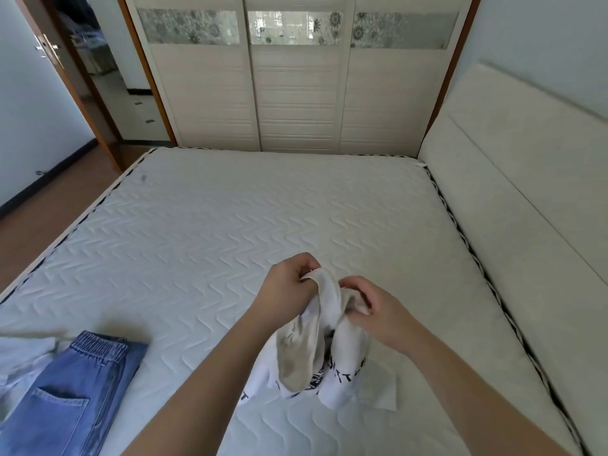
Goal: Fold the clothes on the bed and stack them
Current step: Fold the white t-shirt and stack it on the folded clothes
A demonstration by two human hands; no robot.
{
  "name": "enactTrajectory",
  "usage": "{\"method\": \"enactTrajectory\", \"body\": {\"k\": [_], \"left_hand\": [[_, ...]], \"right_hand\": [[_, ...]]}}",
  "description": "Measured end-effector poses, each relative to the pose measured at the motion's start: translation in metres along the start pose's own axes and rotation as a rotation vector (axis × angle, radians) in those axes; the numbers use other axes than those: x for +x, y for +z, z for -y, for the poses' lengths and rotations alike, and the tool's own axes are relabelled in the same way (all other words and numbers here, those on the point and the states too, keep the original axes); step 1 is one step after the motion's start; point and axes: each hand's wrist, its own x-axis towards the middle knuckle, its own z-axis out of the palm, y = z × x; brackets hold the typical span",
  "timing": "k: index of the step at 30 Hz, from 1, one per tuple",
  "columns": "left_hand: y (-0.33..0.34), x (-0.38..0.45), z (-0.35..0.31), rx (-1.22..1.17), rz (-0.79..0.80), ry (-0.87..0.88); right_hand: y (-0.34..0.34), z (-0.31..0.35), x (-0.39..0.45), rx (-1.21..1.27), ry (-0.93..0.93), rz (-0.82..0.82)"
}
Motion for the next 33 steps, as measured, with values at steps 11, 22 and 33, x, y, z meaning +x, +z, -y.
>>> {"method": "enactTrajectory", "body": {"k": [11, 22, 33], "left_hand": [[0.002, 0.016, -0.004, 0.281, -0.05, 0.033], [0.046, -0.011, 0.104, 0.589, 0.157, -0.116], [0.047, -0.015, 0.146, 0.197, -0.211, -0.467]], "right_hand": [[0.001, 0.005, 0.012, -0.213, -0.144, -0.216], [-0.039, -0.02, 0.018, 0.256, 0.031, -0.106], [-0.053, -0.059, 0.036, 0.28, 0.09, -0.131]]}}
